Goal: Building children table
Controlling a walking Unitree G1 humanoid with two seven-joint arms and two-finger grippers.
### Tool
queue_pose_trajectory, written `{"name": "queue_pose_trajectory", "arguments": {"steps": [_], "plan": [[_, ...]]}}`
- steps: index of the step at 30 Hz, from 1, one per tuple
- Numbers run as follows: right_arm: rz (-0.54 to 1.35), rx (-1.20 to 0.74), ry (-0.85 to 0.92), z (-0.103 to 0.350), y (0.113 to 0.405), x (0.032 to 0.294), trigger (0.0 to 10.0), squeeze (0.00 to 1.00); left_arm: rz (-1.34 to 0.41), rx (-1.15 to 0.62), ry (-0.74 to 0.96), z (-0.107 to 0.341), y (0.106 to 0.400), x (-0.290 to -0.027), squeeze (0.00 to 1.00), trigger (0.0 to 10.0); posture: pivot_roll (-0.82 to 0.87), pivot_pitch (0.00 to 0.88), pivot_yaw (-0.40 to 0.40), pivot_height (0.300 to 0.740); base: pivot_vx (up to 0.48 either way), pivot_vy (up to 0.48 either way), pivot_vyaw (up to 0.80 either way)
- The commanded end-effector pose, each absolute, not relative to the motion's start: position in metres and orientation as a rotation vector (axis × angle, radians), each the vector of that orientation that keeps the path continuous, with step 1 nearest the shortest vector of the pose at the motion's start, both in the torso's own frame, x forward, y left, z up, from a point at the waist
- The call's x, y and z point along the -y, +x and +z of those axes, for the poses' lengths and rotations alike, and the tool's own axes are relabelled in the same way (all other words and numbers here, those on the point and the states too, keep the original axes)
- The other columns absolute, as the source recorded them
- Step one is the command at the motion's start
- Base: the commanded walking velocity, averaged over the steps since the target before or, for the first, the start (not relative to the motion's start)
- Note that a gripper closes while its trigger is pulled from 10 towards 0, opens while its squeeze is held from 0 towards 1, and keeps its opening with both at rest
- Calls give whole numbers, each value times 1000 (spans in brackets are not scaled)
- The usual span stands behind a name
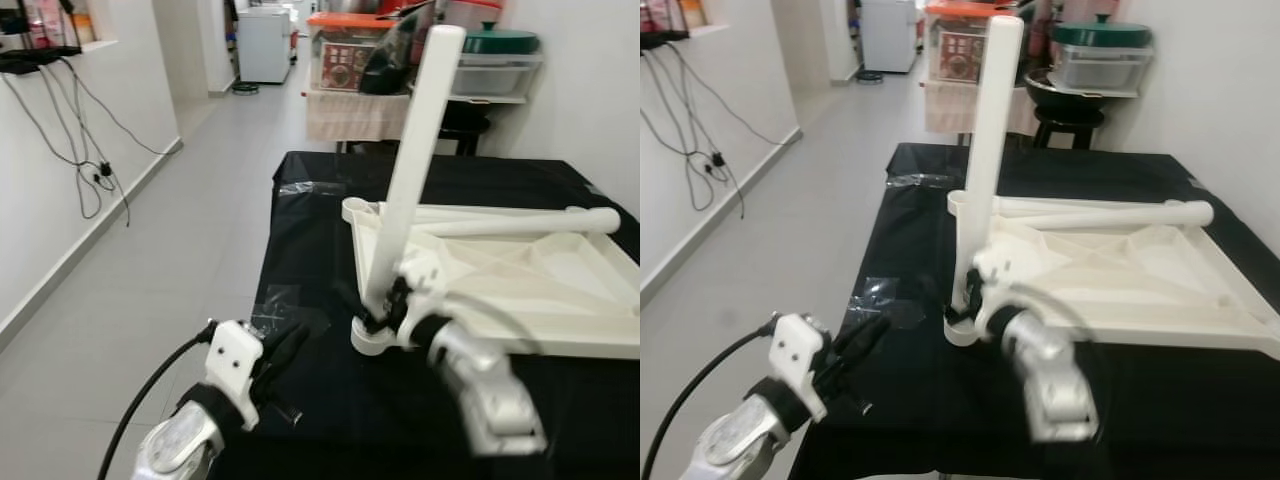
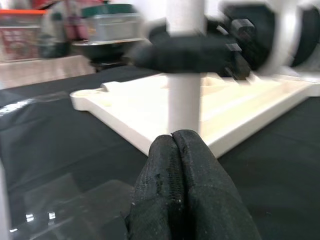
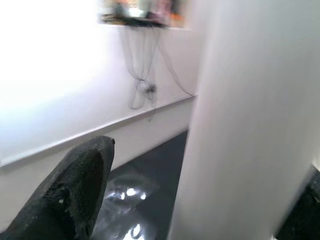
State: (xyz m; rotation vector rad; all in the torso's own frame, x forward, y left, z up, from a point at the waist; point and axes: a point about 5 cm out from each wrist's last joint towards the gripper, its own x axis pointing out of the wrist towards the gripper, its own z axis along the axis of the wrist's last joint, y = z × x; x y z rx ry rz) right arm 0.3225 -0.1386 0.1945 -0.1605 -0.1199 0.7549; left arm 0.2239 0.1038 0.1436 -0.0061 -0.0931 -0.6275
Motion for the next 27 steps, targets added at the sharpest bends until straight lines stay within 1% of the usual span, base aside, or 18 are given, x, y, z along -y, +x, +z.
{"name": "queue_pose_trajectory", "arguments": {"steps": [1, 3, 5, 7, 8, 11, 12, 13, 19, 27], "plan": [[868, 60, -155, 180, 328, 139, 10000, 0, -631, 81, -6, 140, 224, -103, 0, 10000, 62, 1, -64, 740, 0, 0, 0], [896, 46, -151, 180, 331, 142, 10000, 0, -632, 81, -5, 140, 224, -102, 0, 10000, 65, 0, -68, 740, 0, 0, 0], [995, 12, -173, 178, 335, 146, 10000, 0, -629, 84, -3, 140, 224, -101, 0, 10000, 70, 2, -74, 740, 0, 0, 0], [1011, -7, -208, 179, 341, 149, 10000, 0, -627, 86, -2, 140, 224, -101, 0, 10000, 74, 3, -79, 740, 0, 0, 0], [1037, -25, -201, 183, 350, 154, 8980, 0, -625, 88, -2, 140, 224, -100, 0, 10000, 74, 3, -82, 740, 0, 0, 0], [1050, -25, -174, 187, 353, 155, 8980, 0, -624, 89, -2, 140, 224, -100, 0, 10000, 74, 3, -82, 740, 0, 0, 0], [1069, -21, -148, 191, 356, 155, 2745, 0, -624, 89, -2, 140, 224, -100, 0, 10000, 76, 3, -84, 740, 0, 0, 0], [1097, -20, -138, 193, 359, 154, 0, 0, -623, 89, -3, 140, 224, -100, 0, 10000, 79, 6, -85, 740, 0, 0, 0], [1160, -26, -119, 192, 364, 152, 0, 0, -620, 90, -5, 140, 224, -100, 0, 10000, 85, 8, -86, 740, 0, 0, 0], [1120, -17, -163, 177, 354, 156, 0, 0, -613, 93, -11, 142, 223, -101, 0, 10000, 68, 30, -85, 740, 0, 0, 0]]}}
